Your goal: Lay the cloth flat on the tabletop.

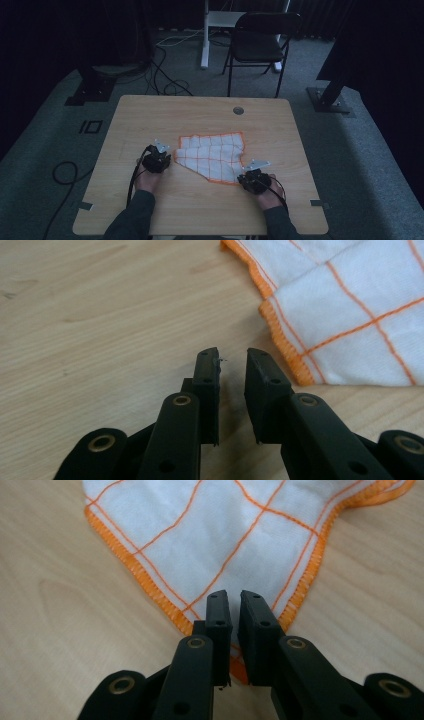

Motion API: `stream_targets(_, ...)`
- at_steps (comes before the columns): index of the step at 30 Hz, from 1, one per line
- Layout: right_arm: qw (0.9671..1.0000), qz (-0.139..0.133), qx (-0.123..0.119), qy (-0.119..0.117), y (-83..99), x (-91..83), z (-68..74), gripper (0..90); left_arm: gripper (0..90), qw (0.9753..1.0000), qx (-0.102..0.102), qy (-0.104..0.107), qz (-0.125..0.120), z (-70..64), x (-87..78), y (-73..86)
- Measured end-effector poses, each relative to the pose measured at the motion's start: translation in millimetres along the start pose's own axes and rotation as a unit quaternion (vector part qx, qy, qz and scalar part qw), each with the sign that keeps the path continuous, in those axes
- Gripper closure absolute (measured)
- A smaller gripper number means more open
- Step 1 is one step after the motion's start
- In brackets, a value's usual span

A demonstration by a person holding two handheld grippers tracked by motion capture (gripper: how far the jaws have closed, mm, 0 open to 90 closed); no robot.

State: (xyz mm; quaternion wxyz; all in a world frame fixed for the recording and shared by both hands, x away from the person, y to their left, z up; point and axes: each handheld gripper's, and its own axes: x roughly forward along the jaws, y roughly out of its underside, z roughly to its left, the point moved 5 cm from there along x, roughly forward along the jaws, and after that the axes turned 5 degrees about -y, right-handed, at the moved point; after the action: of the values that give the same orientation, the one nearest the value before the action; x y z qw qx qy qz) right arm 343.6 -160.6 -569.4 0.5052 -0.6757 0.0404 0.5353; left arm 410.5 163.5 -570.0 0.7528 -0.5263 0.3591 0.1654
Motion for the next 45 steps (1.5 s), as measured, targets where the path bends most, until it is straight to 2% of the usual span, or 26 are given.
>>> stream_targets(4, 1.0000, -0.004, -0.008, 0.002, 2.4, -3.0, 2.3, 79.2, 74.8, 0.9999, 0.002, 0.017, -0.002, -5.2, -1.3, -0.1)
stream_targets(5, 0.9999, -0.005, -0.009, 0.002, 2.2, -3.1, 2.5, 78.2, 74.1, 0.9995, 0.003, 0.031, -0.004, -7.7, -2.0, 0.4)
stream_targets(6, 0.9999, -0.009, -0.010, 0.003, 1.5, -3.3, 2.8, 76.2, 73.0, 0.9993, 0.005, 0.035, -0.005, -8.9, -2.5, 0.7)
stream_targets(12, 0.9995, -0.020, -0.022, 0.007, -3.2, -3.3, 5.1, 72.5, 67.9, 0.9982, 0.012, 0.056, -0.017, -17.4, -12.3, 2.7)
stream_targets(15, 0.9995, -0.022, -0.022, 0.011, -4.1, -2.4, 3.8, 70.9, 65.3, 0.9968, 0.027, 0.071, -0.023, -24.9, -18.7, 4.2)
stream_targets(18, 0.9995, -0.023, -0.017, 0.012, -5.1, 0.5, 0.6, 71.1, 62.3, 0.9954, 0.030, 0.087, -0.028, -30.3, -19.4, 4.6)
stream_targets(23, 0.9996, -0.021, -0.015, 0.014, -5.1, 3.5, -1.8, 71.1, 53.1, 0.9913, 0.033, 0.118, -0.048, -42.9, -18.7, -1.2)
stream_targets(25, 0.9996, -0.022, -0.015, 0.014, -5.4, 3.8, -2.1, 71.0, 50.2, 0.9900, 0.040, 0.125, -0.052, -49.2, -17.8, -5.1)
stream_targets(29, 0.9996, -0.023, -0.010, 0.011, -5.7, 6.0, -4.3, 70.7, 48.7, 0.9911, 0.043, 0.120, -0.039, -57.5, -9.4, -9.3)
stream_targets(32, 0.9997, -0.023, -0.007, 0.007, -5.7, 6.9, -5.3, 70.7, 54.2, 0.9923, 0.037, 0.113, -0.033, -60.3, -4.7, -8.6)
stream_targets(33, 0.9997, -0.024, -0.007, 0.007, -5.7, 7.0, -5.6, 70.8, 58.3, 0.9920, 0.035, 0.117, -0.034, -60.8, -5.0, -8.8)
stream_targets(34, 0.9997, -0.024, -0.004, 0.006, -5.5, 7.0, -5.9, 70.8, 66.9, 0.9919, 0.035, 0.117, -0.033, -61.0, -5.4, -8.9)
stream_targets(36, 0.9997, -0.024, -0.002, 0.005, -5.4, 6.9, -5.7, 70.8, 78.3, 0.9912, 0.043, 0.121, -0.030, -63.3, -7.3, -9.0)
stream_targets(37, 0.9997, -0.023, -0.003, 0.004, -5.4, 6.9, -5.2, 70.9, 80.8, 0.9910, 0.045, 0.123, -0.027, -64.4, -8.7, -8.7)
stream_targets(42, 0.9998, -0.018, -0.003, -0.001, -3.5, 5.2, -0.8, 71.5, 84.3, 0.9887, 0.047, 0.140, -0.025, -66.6, -24.1, -5.6)
stream_targets(45, 0.9999, -0.016, -0.003, -0.004, -2.1, 3.9, 0.2, 71.6, 84.4, 0.9869, 0.067, 0.143, -0.033, -66.8, -38.8, -8.6)
